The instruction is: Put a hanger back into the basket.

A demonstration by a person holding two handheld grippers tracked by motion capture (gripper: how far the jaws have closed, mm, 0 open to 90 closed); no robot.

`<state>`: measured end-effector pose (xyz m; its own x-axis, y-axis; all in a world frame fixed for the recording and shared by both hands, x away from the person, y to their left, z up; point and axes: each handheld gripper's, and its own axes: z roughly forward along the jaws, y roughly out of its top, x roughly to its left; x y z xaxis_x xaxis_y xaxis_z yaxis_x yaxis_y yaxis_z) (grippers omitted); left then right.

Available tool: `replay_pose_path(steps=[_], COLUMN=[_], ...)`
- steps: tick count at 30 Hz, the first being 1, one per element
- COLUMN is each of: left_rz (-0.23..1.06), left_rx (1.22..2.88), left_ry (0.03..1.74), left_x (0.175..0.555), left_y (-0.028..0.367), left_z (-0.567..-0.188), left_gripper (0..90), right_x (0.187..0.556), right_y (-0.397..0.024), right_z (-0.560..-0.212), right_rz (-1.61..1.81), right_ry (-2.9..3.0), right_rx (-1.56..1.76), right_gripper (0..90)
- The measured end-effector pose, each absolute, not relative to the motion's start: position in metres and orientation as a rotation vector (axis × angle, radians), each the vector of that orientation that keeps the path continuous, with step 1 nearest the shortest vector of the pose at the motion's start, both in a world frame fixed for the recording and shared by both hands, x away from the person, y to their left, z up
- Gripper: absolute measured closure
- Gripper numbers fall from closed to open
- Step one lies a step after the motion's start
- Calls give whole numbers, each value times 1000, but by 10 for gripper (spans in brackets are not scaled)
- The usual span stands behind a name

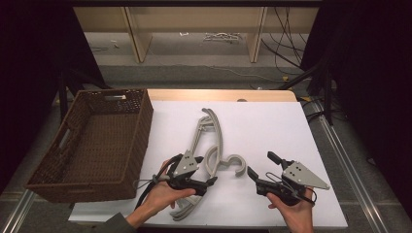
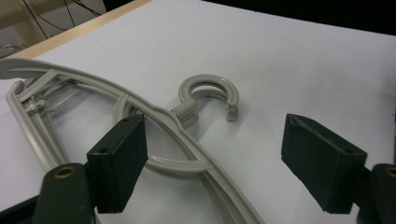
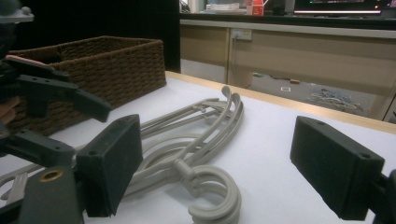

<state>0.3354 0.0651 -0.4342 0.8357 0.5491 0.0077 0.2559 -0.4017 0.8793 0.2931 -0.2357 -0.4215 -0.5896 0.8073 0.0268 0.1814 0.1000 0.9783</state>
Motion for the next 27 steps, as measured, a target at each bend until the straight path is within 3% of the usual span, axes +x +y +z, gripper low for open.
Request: replay_pose_path(steps=[12,27], left_rz=[321,239], left_rx=[2211,2413], left_ry=[644,675], left_x=[372,398], left_y=[28,12], left_z=[-441,-442], left_gripper=[316,418], right_x=[295,296], right_y=[-242,-244], right_z=[-423,-423], right_rz=[1507,1510], right_ry=[1826,1835], right_rx=[993,984], right_gripper=[178,178])
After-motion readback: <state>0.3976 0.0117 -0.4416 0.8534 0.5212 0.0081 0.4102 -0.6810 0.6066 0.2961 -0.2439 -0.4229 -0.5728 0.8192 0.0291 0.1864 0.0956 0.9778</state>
